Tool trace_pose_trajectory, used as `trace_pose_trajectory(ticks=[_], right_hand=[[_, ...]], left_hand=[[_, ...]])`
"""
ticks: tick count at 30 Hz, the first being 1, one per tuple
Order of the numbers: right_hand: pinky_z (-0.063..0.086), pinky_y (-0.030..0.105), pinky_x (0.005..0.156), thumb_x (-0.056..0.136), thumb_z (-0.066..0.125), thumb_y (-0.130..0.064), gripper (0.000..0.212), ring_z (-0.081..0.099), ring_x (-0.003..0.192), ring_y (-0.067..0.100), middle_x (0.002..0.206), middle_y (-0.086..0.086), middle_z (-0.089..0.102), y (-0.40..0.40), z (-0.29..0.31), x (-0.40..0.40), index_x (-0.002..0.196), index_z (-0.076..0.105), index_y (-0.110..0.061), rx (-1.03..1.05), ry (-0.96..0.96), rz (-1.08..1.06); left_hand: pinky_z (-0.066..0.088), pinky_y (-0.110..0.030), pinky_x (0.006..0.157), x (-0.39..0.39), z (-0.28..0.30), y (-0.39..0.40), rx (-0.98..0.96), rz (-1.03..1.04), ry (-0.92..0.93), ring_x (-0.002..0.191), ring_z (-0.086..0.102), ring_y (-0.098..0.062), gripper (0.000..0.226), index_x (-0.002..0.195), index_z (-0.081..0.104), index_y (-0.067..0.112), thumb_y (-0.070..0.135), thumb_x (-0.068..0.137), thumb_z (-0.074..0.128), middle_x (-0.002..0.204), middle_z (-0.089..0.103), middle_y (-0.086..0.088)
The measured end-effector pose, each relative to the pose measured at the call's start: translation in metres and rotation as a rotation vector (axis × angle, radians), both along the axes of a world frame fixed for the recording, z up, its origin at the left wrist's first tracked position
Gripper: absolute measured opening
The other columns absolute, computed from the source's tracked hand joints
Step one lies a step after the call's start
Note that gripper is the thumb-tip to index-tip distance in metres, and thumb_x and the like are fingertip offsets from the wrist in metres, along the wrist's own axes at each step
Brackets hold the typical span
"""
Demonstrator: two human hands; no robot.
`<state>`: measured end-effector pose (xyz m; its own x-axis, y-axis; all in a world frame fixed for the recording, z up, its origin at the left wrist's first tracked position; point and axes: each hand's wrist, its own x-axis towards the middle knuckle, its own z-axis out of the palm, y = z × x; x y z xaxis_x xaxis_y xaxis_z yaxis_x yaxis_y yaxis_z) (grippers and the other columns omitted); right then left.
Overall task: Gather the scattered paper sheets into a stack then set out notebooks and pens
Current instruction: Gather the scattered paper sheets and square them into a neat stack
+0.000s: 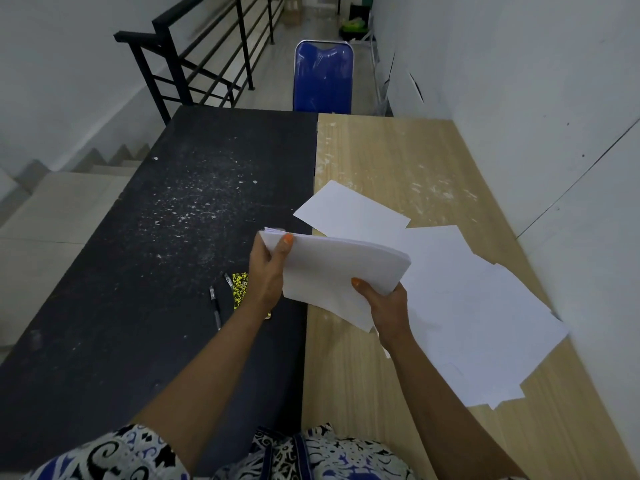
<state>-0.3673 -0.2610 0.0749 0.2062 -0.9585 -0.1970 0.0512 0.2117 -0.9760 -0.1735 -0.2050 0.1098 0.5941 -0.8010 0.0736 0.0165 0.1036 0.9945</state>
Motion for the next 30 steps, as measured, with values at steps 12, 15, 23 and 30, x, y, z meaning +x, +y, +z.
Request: trace_pose_trajectory(ticks=[12, 15, 23, 30], right_hand=[[0.057, 0.025, 0.074, 0.078, 0.078, -0.01, 0.032, 0.067, 0.09, 0.012, 0.099, -0.001, 0.071, -0.004, 0.007, 0.0, 0.105, 0.065, -0.02, -0.013, -0.014, 0.003], [0.055, 0.023, 0.071, 0.078, 0.078, -0.01, 0.035, 0.067, 0.091, 0.013, 0.101, 0.001, 0.07, -0.005, 0.008, 0.001, 0.109, 0.064, -0.018, -0.024, -0.018, 0.003], [0.058, 0.034, 0.08, 0.078, 0.078, -0.011, 0.046, 0.066, 0.099, 0.024, 0.106, 0.007, 0.069, -0.004, 0.003, 0.003, 0.12, 0.062, -0.008, -0.024, 0.003, -0.021], [0.057, 0.023, 0.072, 0.077, 0.079, -0.013, 0.052, 0.064, 0.1, 0.022, 0.109, 0.007, 0.068, -0.003, 0.0, 0.004, 0.125, 0.059, -0.009, -0.046, 0.028, -0.026]], left_hand=[[0.049, -0.018, 0.07, -0.003, 0.012, -0.006, -0.084, -0.062, 0.046, 0.083, 0.061, -0.007, 0.077, 0.11, 0.06, 0.001, 0.07, 0.081, 0.047, 0.099, 0.062, -0.013], [0.049, -0.018, 0.07, -0.001, 0.021, -0.013, -0.069, 0.027, 0.171, 0.08, 0.059, -0.009, 0.08, 0.097, 0.059, -0.003, 0.072, 0.078, 0.038, 0.09, 0.058, -0.013], [0.046, -0.031, 0.076, -0.006, 0.032, -0.026, 0.083, 0.208, 0.239, 0.083, 0.061, -0.016, 0.049, 0.082, 0.071, 0.018, 0.041, 0.102, 0.032, 0.091, 0.069, -0.003], [0.044, -0.031, 0.069, -0.007, 0.032, -0.025, 0.055, 0.166, 0.312, 0.081, 0.059, -0.022, 0.049, 0.091, 0.068, 0.01, 0.045, 0.092, 0.033, 0.089, 0.065, -0.01]])
